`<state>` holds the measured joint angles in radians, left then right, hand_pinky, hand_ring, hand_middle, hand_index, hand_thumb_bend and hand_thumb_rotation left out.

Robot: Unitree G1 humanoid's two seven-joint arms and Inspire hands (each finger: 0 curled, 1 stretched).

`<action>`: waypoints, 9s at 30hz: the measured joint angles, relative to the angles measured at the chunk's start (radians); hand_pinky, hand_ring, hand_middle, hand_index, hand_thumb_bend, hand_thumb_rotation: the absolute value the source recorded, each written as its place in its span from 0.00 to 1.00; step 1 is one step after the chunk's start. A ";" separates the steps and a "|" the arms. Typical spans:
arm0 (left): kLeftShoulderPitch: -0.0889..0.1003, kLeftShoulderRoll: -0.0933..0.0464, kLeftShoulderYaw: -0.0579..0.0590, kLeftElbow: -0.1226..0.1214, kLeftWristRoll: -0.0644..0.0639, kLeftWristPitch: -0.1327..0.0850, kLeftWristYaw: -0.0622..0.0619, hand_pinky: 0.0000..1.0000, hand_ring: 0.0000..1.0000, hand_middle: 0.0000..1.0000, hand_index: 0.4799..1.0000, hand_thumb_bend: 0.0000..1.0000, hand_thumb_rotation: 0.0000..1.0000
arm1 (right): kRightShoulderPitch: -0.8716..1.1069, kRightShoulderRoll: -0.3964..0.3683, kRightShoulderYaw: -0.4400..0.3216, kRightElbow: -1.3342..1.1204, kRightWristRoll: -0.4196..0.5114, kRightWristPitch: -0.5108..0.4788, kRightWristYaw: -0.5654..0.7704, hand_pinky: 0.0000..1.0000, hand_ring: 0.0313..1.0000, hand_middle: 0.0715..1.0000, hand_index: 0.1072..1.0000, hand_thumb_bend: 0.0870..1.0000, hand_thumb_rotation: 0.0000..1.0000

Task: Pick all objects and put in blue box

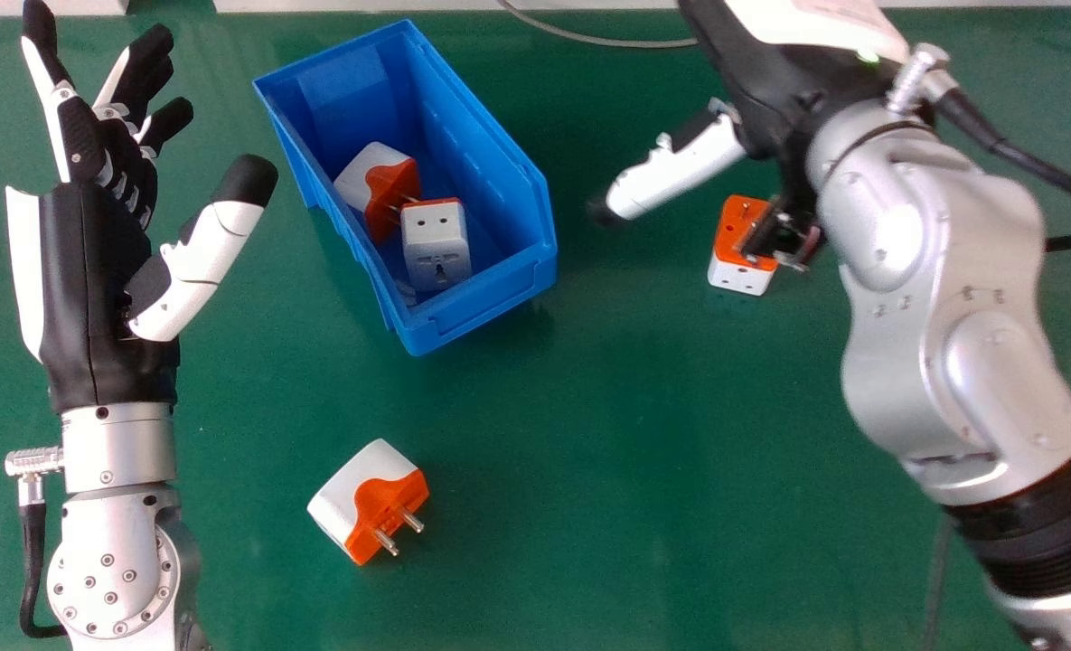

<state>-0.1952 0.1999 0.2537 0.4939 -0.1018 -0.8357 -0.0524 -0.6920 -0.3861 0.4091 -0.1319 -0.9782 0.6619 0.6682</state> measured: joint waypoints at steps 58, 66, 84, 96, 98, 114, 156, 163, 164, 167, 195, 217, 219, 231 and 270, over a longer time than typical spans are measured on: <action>-0.006 -0.016 0.009 0.001 -0.036 -0.002 -0.038 0.88 0.93 0.91 0.79 0.83 0.49 | -0.018 0.069 0.018 0.674 0.278 -0.538 -0.573 0.32 0.37 0.47 0.44 0.47 0.00; -0.005 -0.015 0.010 0.001 -0.025 -0.001 -0.031 0.88 0.93 0.91 0.79 0.83 0.50 | 0.075 0.068 -0.063 0.283 0.274 -0.426 -0.543 0.29 0.39 0.48 0.47 0.45 0.00; -0.001 -0.015 0.010 -0.006 -0.003 0.006 0.005 0.85 0.91 0.90 0.78 0.85 0.52 | 0.074 0.220 -0.014 0.174 0.261 -0.518 -0.645 0.30 0.39 0.45 0.49 0.44 0.00; -0.006 -0.004 0.013 0.006 0.074 -0.001 0.063 0.85 0.90 0.88 0.77 0.85 0.56 | -0.087 0.341 0.058 0.706 0.259 -0.726 -0.865 0.32 0.40 0.46 0.47 0.45 0.00; -0.007 -0.001 0.013 0.008 0.071 -0.002 0.062 0.86 0.90 0.89 0.77 0.85 0.56 | -0.115 0.354 0.077 0.802 0.250 -0.757 -0.901 0.32 0.41 0.47 0.47 0.45 0.00; -0.019 0.006 0.008 0.036 0.000 -0.007 -0.003 0.85 0.91 0.90 0.79 0.82 0.51 | -0.198 0.334 0.204 0.981 0.141 -0.789 -0.900 0.97 0.98 0.98 0.98 0.98 0.43; 0.015 0.001 0.003 -0.049 -0.056 0.039 -0.035 0.86 0.91 0.90 0.79 0.86 0.49 | 0.200 0.298 0.406 -0.245 -0.054 -0.151 0.338 0.61 0.91 0.94 0.91 0.77 0.36; 0.020 0.000 0.007 -0.051 -0.056 0.040 -0.034 0.86 0.91 0.89 0.78 0.85 0.49 | 0.166 0.341 0.410 -0.053 -0.033 -0.190 0.306 0.64 0.95 0.98 0.93 0.78 0.33; 0.020 -0.002 0.006 -0.051 -0.055 0.040 -0.035 0.86 0.91 0.89 0.78 0.85 0.49 | 0.161 0.349 0.410 -0.005 -0.022 -0.205 0.277 0.64 0.95 0.98 0.93 0.78 0.33; 0.020 -0.005 0.007 -0.051 -0.056 0.040 -0.036 0.86 0.91 0.90 0.78 0.86 0.48 | 0.154 0.364 0.411 0.084 -0.003 -0.235 0.222 0.65 0.95 0.98 0.90 0.80 0.27; 0.026 -0.014 0.008 -0.052 -0.048 0.040 -0.037 0.87 0.92 0.90 0.79 0.85 0.50 | 0.174 0.388 0.452 0.451 0.046 -0.573 -0.465 0.25 0.35 0.47 0.49 0.46 0.00; 0.023 -0.013 0.010 -0.046 -0.034 0.037 -0.031 0.87 0.92 0.89 0.78 0.85 0.51 | 0.274 0.299 0.235 -0.087 0.160 -0.498 -0.232 0.26 0.34 0.45 0.49 0.46 0.00; 0.022 -0.013 0.009 -0.046 -0.034 0.038 -0.031 0.87 0.92 0.89 0.78 0.85 0.51 | 0.278 0.290 0.213 -0.118 0.167 -0.497 -0.226 0.26 0.35 0.45 0.49 0.46 0.00; 0.020 -0.015 0.008 -0.047 -0.015 0.039 -0.011 0.87 0.92 0.90 0.79 0.84 0.50 | 0.286 0.265 -0.004 -0.201 0.221 -0.499 -0.368 0.23 0.35 0.43 0.48 0.46 0.00; 0.001 0.005 0.005 -0.017 0.061 0.016 0.066 0.83 0.89 0.87 0.75 0.85 0.55 | -0.006 0.333 0.039 0.621 0.231 -0.826 -1.050 0.73 0.90 0.95 0.84 0.89 0.18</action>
<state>-0.1945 0.2049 0.2587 0.4769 -0.0411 -0.8197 0.0140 -0.6978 -0.0533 0.4478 0.4889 -0.7473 -0.1643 -0.3822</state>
